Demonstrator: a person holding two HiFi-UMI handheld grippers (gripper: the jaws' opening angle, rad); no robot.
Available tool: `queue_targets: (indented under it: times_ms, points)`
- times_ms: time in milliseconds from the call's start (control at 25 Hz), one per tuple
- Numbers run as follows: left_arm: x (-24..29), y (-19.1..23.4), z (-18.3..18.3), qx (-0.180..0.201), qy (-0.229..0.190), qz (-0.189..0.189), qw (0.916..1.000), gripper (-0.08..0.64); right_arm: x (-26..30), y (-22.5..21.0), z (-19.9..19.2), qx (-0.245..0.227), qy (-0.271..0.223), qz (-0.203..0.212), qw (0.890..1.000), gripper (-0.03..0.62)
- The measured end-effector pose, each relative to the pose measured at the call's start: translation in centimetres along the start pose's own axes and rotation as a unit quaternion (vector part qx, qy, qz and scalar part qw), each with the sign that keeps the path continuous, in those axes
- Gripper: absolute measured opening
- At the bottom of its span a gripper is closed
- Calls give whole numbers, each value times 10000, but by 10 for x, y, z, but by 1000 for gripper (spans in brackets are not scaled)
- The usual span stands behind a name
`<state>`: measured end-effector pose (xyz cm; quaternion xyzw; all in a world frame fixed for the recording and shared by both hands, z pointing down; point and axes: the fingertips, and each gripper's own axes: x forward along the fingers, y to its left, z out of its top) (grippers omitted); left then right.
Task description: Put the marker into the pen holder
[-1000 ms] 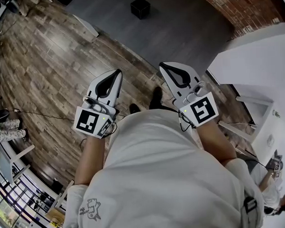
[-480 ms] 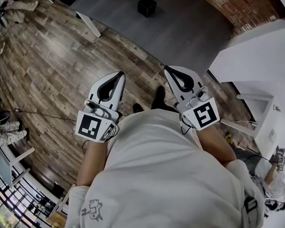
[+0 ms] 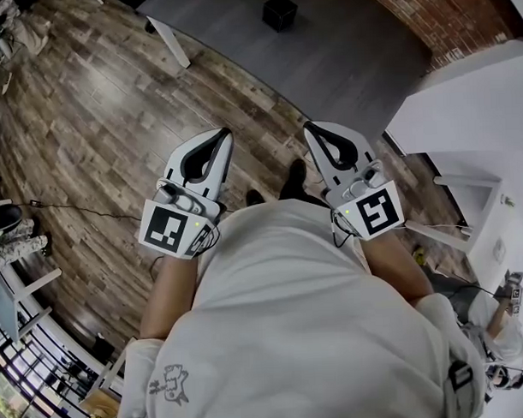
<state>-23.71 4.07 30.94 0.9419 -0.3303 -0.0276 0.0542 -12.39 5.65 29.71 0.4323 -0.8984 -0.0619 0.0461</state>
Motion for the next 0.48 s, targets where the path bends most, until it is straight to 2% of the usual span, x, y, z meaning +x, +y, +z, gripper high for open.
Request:
queue_targets:
  times_ms: [480]
  points:
    - [-17, 5, 6, -39, -114, -13, 9999, 11, 13, 20, 11, -76, 58, 119, 9999, 5]
